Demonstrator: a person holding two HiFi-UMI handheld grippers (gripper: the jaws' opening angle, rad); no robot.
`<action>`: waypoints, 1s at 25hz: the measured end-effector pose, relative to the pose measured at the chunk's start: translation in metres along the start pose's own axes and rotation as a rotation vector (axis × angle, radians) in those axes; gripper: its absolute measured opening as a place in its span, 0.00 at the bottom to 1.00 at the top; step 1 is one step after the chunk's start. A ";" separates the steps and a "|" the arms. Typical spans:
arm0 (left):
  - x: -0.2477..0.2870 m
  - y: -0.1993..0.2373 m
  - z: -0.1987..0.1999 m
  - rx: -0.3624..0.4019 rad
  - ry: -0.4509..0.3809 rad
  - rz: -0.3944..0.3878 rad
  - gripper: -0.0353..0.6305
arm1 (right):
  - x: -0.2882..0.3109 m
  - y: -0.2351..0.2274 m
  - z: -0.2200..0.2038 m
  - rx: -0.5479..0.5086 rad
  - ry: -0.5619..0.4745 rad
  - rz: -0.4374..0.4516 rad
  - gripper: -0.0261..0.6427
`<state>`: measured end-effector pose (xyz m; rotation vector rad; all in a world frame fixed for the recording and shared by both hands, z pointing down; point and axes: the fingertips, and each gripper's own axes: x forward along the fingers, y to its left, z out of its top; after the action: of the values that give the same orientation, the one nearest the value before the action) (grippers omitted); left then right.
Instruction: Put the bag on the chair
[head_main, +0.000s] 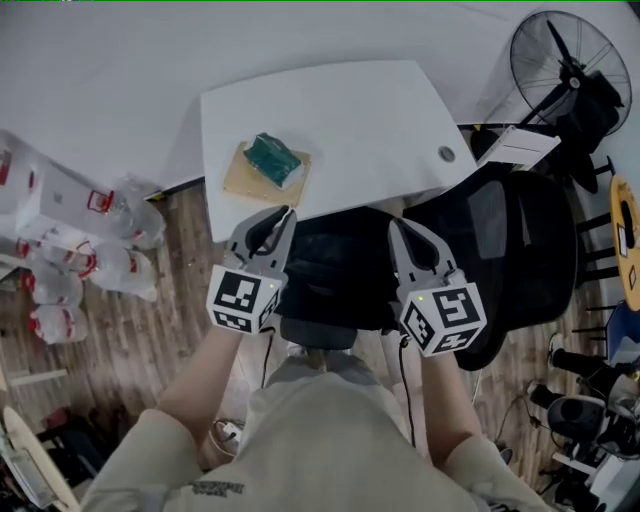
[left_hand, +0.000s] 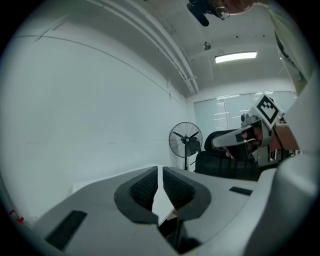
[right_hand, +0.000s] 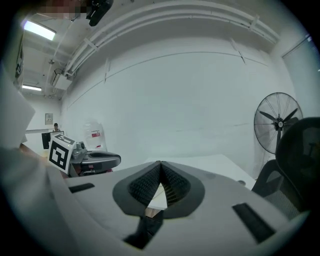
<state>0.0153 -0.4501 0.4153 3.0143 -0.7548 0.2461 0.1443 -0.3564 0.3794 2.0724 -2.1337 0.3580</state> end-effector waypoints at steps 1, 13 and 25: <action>-0.004 -0.001 0.009 0.006 -0.010 0.001 0.12 | -0.005 0.003 0.007 -0.009 -0.009 0.007 0.07; -0.046 -0.007 0.081 0.033 -0.138 0.050 0.11 | -0.049 0.033 0.061 -0.092 -0.107 0.065 0.07; -0.088 -0.003 0.098 0.107 -0.140 0.119 0.11 | -0.058 0.065 0.086 -0.142 -0.129 0.135 0.07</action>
<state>-0.0451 -0.4124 0.3047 3.1167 -0.9645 0.0795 0.0864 -0.3225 0.2770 1.9277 -2.3054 0.0861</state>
